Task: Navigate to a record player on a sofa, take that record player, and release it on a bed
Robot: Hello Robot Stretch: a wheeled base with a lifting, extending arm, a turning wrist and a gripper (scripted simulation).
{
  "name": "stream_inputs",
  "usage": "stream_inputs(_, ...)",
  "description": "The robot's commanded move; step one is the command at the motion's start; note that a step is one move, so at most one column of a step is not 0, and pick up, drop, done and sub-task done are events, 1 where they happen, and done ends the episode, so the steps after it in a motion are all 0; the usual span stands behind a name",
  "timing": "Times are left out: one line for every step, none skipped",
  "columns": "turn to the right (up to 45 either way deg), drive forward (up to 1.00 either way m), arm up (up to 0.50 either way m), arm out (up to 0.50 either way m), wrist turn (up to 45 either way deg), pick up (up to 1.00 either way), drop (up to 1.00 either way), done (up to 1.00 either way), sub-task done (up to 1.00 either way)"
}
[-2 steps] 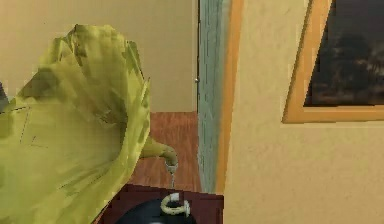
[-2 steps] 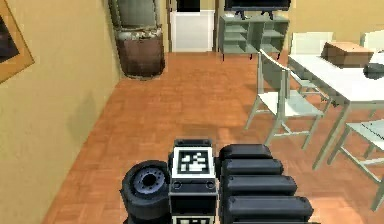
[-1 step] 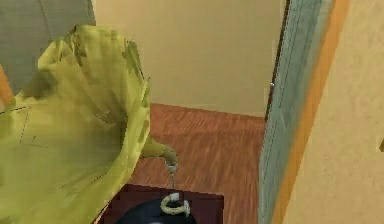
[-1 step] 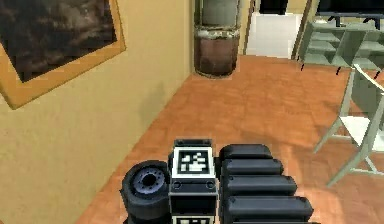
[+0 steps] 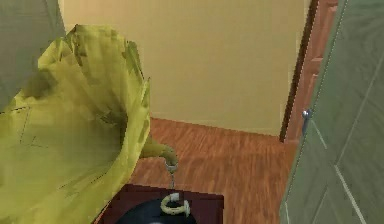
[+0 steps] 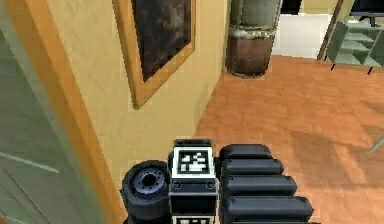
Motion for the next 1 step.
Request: stream_inputs(3.0, 0.0, 0.0, 0.0, 0.0, 0.0, 0.0, 0.0, 0.0)
